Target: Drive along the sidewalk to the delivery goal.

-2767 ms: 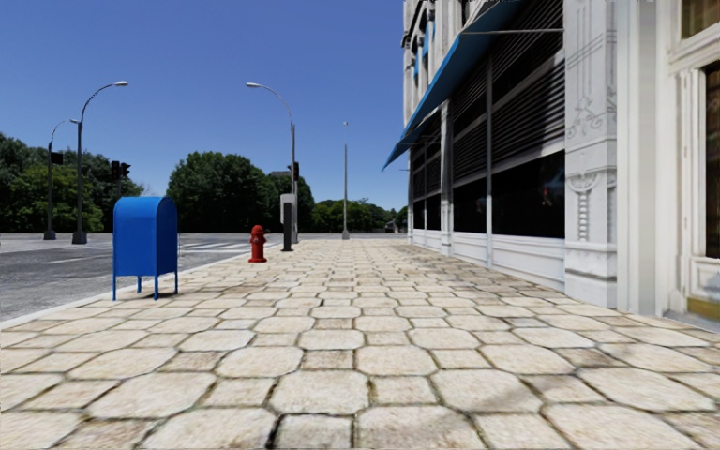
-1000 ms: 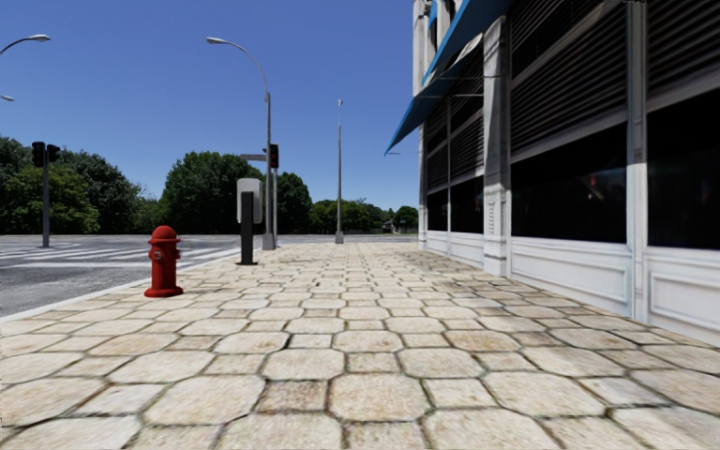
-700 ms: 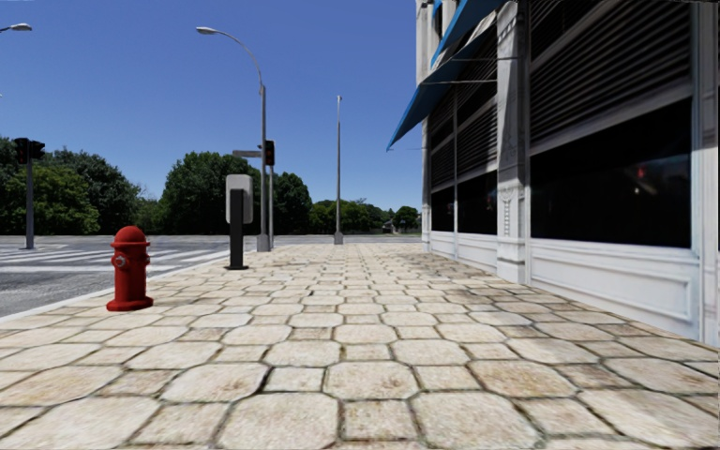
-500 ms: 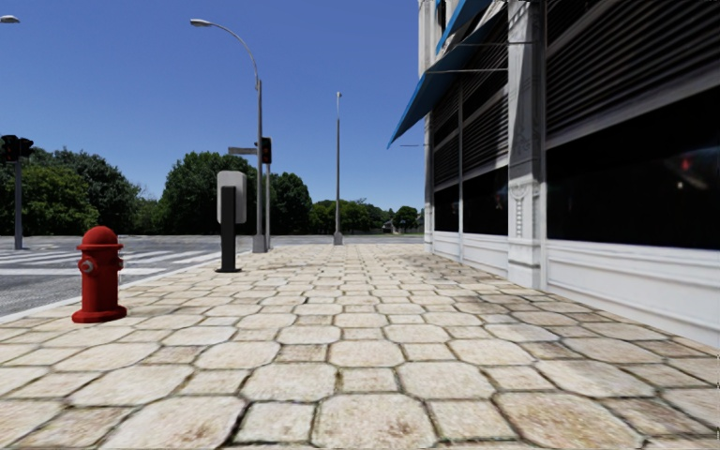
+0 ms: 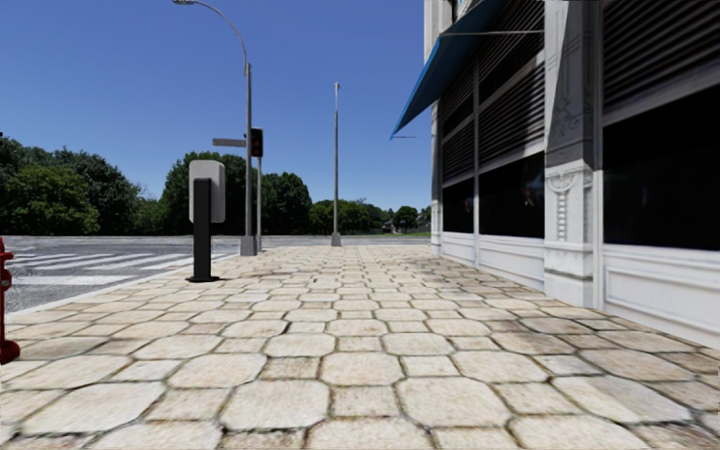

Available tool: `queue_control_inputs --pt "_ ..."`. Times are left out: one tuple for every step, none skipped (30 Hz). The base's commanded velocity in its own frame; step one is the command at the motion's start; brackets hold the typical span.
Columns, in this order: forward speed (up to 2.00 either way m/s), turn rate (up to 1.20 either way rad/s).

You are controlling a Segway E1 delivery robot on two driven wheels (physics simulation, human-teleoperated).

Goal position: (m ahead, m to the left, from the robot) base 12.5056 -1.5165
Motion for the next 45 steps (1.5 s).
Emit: queue_control_inputs --pt "2.00 0.00" --pt "2.00 0.00" --pt "2.00 0.00" --pt "2.00 0.00" --pt "2.00 0.00" --pt "2.00 0.00" --pt "2.00 0.00" --pt "2.00 0.00" --pt "2.00 0.00" --pt "2.00 0.00" --pt "2.00 -0.11" --pt "2.00 -0.11" --pt "2.00 -0.11" --pt "2.00 -0.11" --pt "2.00 -0.11" --pt "2.00 -0.11" --pt "2.00 -0.13" --pt "2.00 -0.15" --pt "2.00 -0.16" --pt "2.00 -0.16" --pt "2.00 -0.17" --pt "2.00 -0.18" --pt "2.00 -0.20" --pt "2.00 -0.22" --pt "2.00 -0.22" --pt "2.00 -0.24" --pt "2.00 -0.24" --pt "2.00 -0.25" --pt "2.00 -0.25" --pt "2.00 -0.25" --pt "2.00 -0.26" --pt "2.00 -0.27" --pt "2.00 -0.27" --pt "2.00 -0.27" --pt "2.00 -0.29" --pt "2.00 -0.32" --pt "2.00 -0.36" --pt "2.00 -0.37" --pt "2.00 -0.37" --pt "2.00 -0.37" --pt "2.00 -0.37" --pt "2.00 -0.37" --pt "2.00 -0.37" --pt "2.00 -0.37" --pt "2.00 -0.37"
